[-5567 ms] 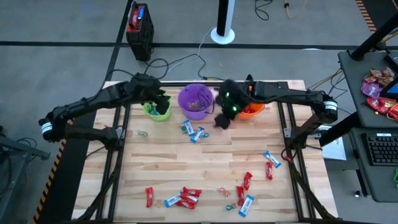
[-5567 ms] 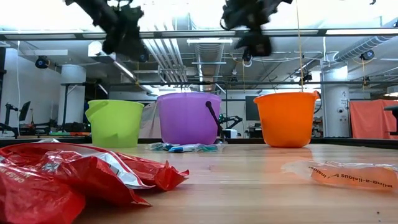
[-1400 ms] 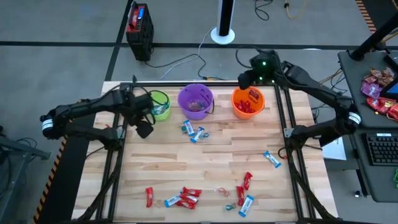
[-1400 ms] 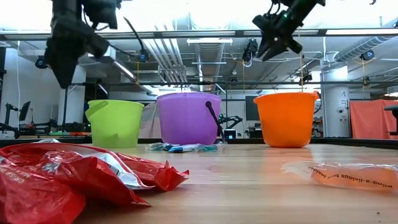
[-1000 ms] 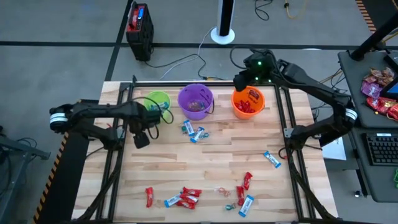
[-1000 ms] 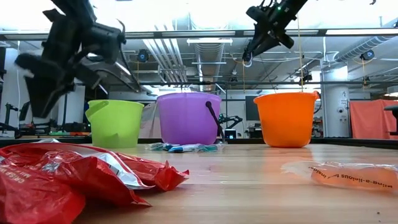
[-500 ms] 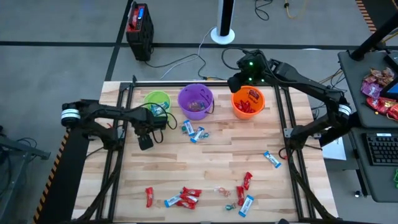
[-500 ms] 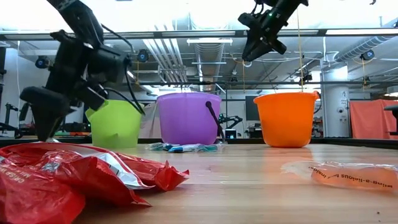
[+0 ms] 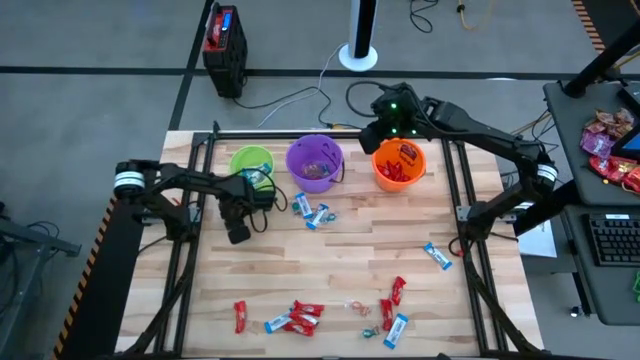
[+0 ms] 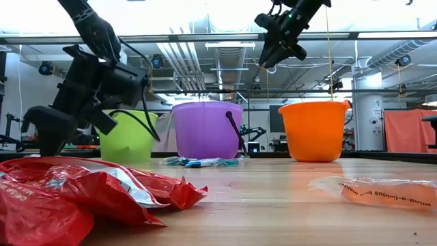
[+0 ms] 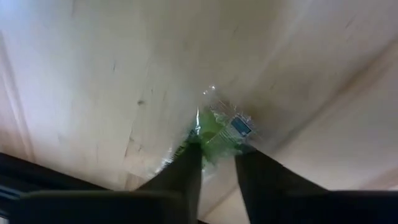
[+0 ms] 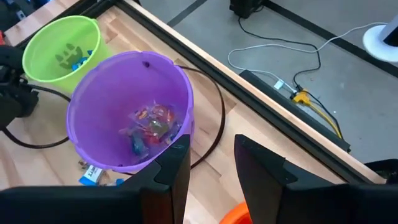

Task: Sort candy by brand, put in halloween buckets
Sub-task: Put the green gummy into the purple bucket

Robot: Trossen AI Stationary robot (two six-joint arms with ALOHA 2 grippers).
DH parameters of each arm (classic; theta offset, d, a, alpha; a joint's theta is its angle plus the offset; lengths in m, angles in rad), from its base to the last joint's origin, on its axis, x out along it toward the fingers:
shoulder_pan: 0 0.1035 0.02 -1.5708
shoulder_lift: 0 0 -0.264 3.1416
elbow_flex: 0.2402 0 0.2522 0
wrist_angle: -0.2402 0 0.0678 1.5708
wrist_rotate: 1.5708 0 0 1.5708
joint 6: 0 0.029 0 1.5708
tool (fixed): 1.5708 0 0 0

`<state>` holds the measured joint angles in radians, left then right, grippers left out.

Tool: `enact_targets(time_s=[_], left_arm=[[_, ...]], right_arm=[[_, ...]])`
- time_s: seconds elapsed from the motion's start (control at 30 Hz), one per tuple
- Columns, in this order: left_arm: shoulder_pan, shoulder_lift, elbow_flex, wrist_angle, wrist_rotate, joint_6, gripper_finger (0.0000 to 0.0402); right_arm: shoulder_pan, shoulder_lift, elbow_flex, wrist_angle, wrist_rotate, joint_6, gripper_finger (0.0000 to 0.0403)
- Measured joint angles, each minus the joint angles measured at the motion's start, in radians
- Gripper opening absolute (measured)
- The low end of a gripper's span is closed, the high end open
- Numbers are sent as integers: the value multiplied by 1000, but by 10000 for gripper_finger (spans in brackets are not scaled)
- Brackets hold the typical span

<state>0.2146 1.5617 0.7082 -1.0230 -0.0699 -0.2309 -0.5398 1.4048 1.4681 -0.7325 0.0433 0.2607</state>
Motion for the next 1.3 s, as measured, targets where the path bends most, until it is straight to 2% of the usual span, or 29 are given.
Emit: enact_targets(time_s=[0.1,0.17,0.27,0.4,0.53,0.67,0.77,0.87,0.97,1.03,1.17,1.3], left_arm=[[0,-11,0,12,-6,-18,24],[0,-21,0,18,-5,-28,8],[-1,-48,0,28,32,-40,8],[-11,-125,17,3,171,-53,1],[-36,-263,66,1,272,-56,0],[-48,-432,153,43,295,-22,0],[-41,-556,215,190,272,-14,0],[-32,-665,238,477,257,-5,0],[-32,-733,223,770,241,21,0],[-32,-752,216,888,238,28,0],[-31,-750,214,973,234,27,0],[-31,-725,214,983,198,11,0]], right_arm=[[4,0,0,-3,0,-7,116],[6,-1,0,-7,1,-13,116],[6,-1,0,-25,1,-23,116],[7,-2,0,-33,-5,-27,116],[18,-3,0,-23,-79,-64,116],[52,5,0,42,-185,-98,116],[98,19,-4,170,-301,-130,116],[161,41,-5,362,-417,-169,116],[230,77,-5,562,-426,-191,116],[266,101,-2,662,-392,-197,116],[294,143,43,712,-357,-220,122],[294,172,86,712,-364,-230,150]])
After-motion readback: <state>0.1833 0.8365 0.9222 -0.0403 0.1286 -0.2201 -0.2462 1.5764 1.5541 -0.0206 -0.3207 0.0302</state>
